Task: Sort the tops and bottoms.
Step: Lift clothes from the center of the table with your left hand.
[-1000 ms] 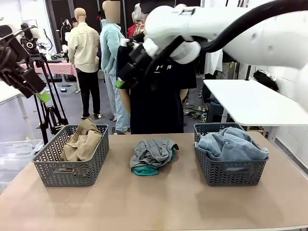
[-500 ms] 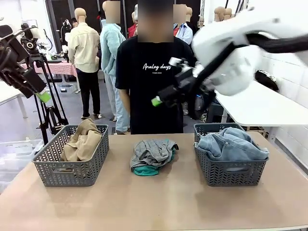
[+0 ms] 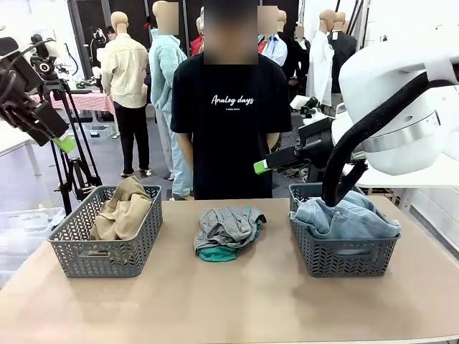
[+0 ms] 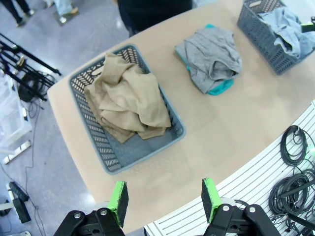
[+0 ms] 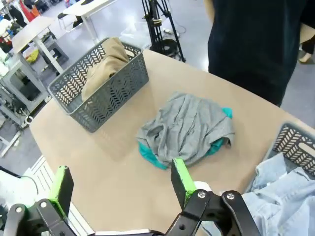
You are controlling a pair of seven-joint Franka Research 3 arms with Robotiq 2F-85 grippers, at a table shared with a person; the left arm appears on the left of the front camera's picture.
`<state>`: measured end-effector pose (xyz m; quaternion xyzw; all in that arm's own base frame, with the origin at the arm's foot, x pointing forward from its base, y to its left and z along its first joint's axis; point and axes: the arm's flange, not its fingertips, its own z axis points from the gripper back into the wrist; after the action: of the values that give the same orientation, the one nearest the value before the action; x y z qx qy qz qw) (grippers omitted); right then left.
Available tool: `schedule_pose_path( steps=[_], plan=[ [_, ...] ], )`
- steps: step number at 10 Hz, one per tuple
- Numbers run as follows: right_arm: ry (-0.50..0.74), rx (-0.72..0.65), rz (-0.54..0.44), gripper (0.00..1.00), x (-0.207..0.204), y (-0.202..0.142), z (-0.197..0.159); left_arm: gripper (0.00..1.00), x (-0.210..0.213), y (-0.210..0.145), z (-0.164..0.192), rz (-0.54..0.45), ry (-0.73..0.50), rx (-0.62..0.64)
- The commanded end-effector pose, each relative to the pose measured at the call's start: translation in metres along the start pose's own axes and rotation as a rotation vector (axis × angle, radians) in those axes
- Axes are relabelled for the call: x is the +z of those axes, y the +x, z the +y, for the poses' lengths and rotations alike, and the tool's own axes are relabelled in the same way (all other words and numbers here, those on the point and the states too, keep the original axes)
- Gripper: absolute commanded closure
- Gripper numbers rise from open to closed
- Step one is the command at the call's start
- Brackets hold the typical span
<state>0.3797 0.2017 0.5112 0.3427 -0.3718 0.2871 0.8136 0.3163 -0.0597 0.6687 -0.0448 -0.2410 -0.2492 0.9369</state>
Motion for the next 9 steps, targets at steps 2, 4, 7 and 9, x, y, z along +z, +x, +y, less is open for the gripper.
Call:
schedule_pose_path(
  steps=[2, 4, 7, 9],
  plan=[
    [0.017, -0.011, 0.012, 0.00, -0.006, 0.001, -0.005, 0.22, 0.002, 0.001, 0.001, 0.006, 0.006, 0.006],
    [-0.055, 0.033, 0.051, 0.00, 0.018, 0.017, -0.001, 0.22, 0.002, 0.001, 0.001, 0.006, 0.006, 0.006],
    [-0.273, 0.091, 0.297, 0.00, 0.104, 0.045, -0.012, 0.22, 0.002, 0.001, 0.001, 0.006, 0.006, 0.006],
    [-0.313, 0.062, 0.423, 0.00, 0.123, 0.037, -0.022, 0.22, 0.002, 0.001, 0.001, 0.006, 0.006, 0.006]
  ],
)
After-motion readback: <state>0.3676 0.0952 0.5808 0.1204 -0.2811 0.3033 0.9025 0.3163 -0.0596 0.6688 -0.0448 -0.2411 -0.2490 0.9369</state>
